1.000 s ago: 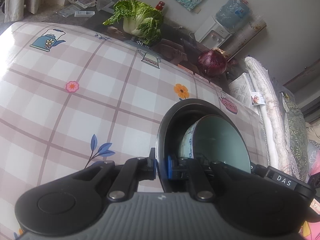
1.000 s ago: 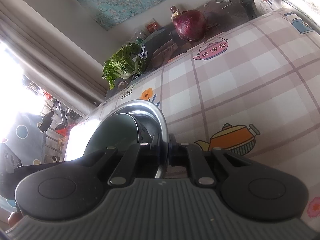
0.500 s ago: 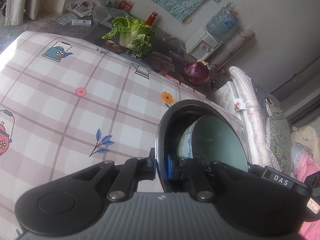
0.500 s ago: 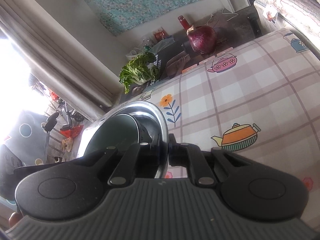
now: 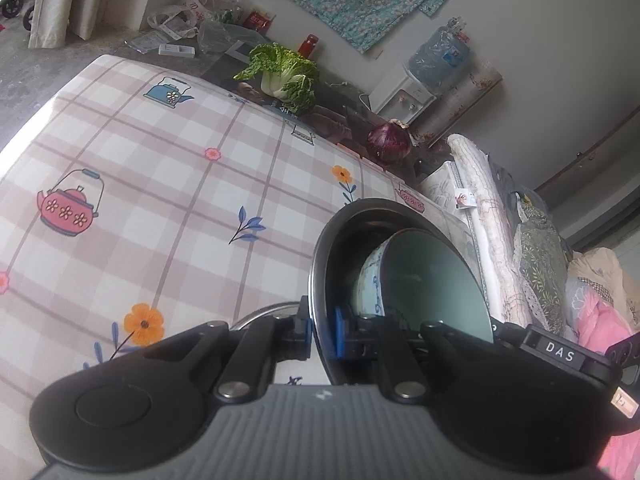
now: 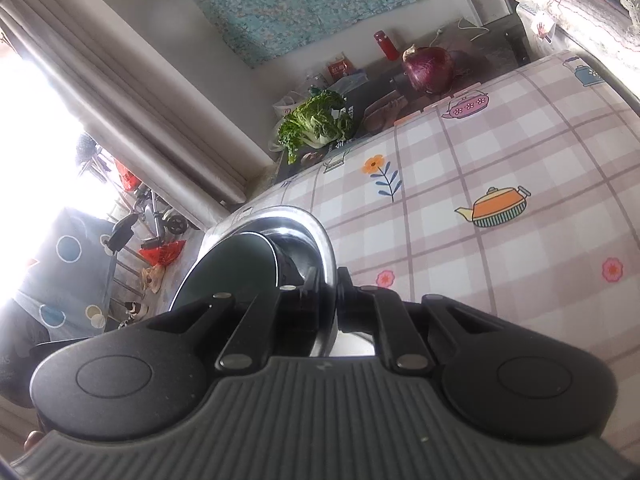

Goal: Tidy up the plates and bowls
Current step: 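Close both grippers on the steel bowl rim and lift the nested bowls, then lower the nested bowls onto the white plate and open both grippers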

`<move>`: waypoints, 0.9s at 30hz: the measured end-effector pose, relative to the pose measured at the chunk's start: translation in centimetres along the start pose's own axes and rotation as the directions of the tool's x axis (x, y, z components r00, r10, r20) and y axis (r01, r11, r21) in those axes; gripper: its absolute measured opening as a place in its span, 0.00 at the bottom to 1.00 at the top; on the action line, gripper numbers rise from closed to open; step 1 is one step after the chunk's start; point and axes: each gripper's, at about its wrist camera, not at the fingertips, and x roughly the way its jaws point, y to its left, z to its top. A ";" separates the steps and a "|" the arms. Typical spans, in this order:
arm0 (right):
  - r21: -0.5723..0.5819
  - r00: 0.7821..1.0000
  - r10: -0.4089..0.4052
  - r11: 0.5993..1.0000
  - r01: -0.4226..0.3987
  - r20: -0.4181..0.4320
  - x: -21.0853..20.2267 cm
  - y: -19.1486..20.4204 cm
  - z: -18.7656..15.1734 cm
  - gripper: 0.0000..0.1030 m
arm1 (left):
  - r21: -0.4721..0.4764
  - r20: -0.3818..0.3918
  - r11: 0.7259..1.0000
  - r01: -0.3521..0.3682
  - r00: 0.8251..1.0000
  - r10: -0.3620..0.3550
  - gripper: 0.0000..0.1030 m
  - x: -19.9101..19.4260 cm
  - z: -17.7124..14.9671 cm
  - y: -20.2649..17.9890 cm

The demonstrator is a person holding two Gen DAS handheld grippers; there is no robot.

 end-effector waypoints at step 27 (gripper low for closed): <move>0.032 0.988 -0.036 0.999 0.041 -0.151 2.5 -1.2 -10.0 0.08 | -0.027 -0.077 0.993 -0.115 0.991 0.113 0.10 0.4 -6.2 5.1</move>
